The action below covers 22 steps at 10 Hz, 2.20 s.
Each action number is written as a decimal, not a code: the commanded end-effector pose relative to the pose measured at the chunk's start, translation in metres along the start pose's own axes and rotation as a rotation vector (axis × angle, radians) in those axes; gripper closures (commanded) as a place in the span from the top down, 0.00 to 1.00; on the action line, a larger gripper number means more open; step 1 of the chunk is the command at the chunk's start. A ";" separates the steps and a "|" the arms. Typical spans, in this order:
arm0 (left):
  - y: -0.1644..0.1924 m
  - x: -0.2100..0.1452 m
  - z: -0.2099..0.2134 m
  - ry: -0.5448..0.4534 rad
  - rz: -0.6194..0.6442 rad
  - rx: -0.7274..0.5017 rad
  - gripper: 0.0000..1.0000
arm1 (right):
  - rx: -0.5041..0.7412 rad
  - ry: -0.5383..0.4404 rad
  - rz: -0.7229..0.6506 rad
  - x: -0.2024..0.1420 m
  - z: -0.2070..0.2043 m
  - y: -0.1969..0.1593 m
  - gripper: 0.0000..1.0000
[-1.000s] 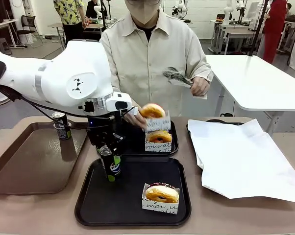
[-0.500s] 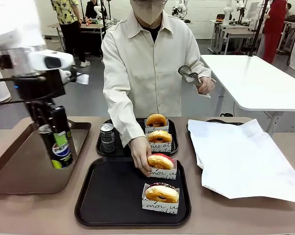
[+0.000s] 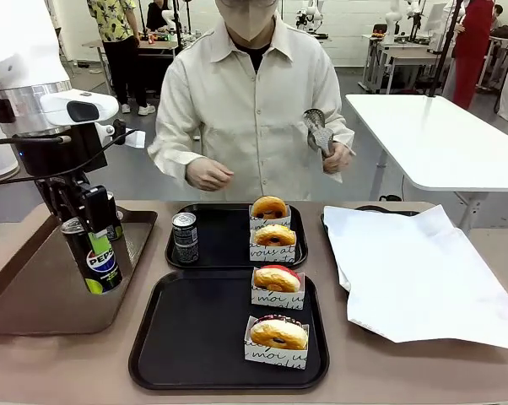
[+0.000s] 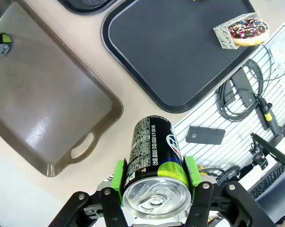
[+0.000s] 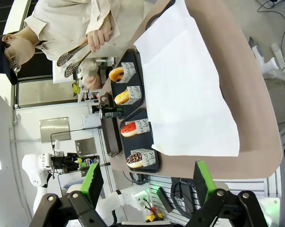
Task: Set up donuts and drinks on trays.
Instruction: Pick up one Pepsi coke from the Handle tray and place it on the Flat Tray without a Pepsi coke.
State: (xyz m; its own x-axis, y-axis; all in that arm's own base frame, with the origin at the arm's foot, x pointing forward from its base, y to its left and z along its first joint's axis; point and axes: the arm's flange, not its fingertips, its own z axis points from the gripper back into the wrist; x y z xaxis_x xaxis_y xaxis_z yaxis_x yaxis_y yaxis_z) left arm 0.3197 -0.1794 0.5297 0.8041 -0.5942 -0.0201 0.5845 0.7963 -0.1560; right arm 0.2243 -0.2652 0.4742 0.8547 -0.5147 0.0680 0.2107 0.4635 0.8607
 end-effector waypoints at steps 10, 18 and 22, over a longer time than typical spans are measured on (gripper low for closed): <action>-0.062 0.078 -0.124 -0.049 0.121 0.142 0.59 | 0.016 -0.002 0.011 0.001 -0.001 -0.001 1.00; -0.061 0.081 -0.154 -0.023 0.093 0.179 0.89 | 0.016 -0.002 0.011 0.001 -0.001 -0.001 1.00; -0.053 0.080 -0.121 -0.089 0.101 0.176 0.90 | 0.016 -0.002 0.011 0.001 -0.001 -0.001 1.00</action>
State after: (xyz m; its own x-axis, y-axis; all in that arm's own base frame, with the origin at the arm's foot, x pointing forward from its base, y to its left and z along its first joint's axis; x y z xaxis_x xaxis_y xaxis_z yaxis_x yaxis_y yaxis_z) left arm 0.3394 -0.2881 0.4060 0.8513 -0.5238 0.0288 0.5238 0.8518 0.0080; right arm 0.2243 -0.2652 0.4743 0.8547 -0.5146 0.0683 0.2104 0.4637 0.8606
